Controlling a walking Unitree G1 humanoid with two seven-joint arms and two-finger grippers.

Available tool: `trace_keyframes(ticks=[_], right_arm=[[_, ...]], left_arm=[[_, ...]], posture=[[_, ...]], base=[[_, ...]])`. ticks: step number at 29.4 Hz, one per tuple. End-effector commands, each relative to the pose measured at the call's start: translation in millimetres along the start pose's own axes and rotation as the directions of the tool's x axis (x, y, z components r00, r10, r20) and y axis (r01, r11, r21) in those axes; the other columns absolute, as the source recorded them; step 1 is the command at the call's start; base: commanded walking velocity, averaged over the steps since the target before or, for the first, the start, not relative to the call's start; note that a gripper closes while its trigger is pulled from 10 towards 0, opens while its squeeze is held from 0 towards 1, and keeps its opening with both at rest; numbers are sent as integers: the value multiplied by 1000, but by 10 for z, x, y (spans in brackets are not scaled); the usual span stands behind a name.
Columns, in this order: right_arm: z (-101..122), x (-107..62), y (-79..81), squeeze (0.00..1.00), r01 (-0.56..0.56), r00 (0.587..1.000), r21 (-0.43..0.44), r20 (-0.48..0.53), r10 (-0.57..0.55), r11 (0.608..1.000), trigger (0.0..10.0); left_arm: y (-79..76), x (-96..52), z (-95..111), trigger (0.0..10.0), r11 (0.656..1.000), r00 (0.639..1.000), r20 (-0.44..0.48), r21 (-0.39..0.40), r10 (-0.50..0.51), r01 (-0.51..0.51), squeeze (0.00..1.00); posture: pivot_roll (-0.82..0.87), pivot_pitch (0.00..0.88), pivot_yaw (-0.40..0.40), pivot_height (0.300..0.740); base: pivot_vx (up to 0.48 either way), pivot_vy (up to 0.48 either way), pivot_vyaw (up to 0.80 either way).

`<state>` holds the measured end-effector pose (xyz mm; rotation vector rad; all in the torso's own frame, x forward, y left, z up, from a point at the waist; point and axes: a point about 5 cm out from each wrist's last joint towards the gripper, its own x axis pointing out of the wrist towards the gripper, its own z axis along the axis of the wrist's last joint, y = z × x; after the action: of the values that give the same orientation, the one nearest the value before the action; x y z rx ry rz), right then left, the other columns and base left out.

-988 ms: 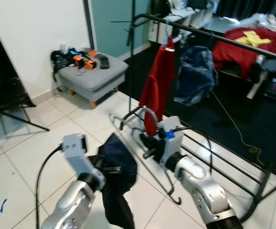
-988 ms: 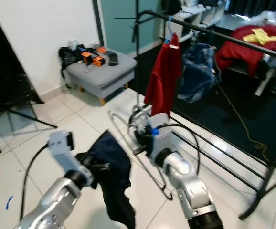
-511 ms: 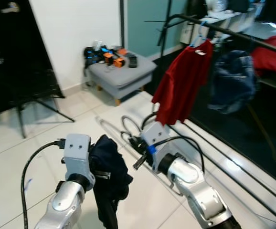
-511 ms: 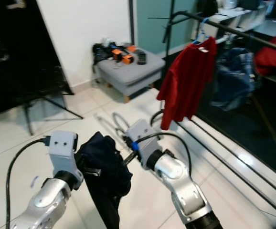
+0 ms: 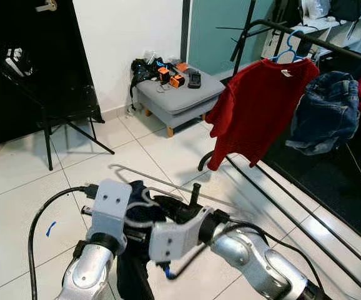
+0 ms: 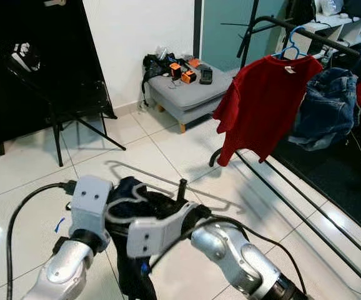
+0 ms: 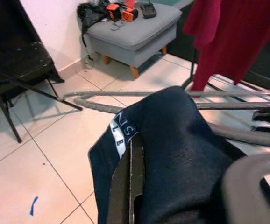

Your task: Hang hanger

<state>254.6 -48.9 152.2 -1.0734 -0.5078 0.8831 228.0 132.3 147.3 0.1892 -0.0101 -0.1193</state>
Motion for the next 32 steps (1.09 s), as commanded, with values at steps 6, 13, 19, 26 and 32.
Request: trace_keyframes(ticks=[6,13,19,26,32], right_arm=[[94,48,61,0,-59,996,56,76,55,997,10000],[65,47,78,0,-52,996,15,71,51,999,10000],[17,43,83,0,-45,996,9,76,45,999,10000],[-92,56,97,0,-49,996,17,71,47,999,10000],[-133,64,110,0,-51,997,19,66,50,998,10000]], left_arm=[[-12,2,0,10000,1000,1000,2,30,6,-6,0],[-46,27,-3,10000,999,1000,2,34,6,-6,0],[-68,66,-13,10000,1000,1000,2,29,11,-11,0],[-102,151,-51,10000,1000,1000,1,17,20,-21,0],[-112,185,-67,10000,999,999,0,17,35,-35,0]], posture=[[-35,83,-30,740],[-30,82,-39,740],[-44,73,-37,740],[-75,49,-46,740],[-58,33,-68,740]], base=[[0,0,0],[0,0,0],[0,0,0],[0,0,0],[0,0,0]])
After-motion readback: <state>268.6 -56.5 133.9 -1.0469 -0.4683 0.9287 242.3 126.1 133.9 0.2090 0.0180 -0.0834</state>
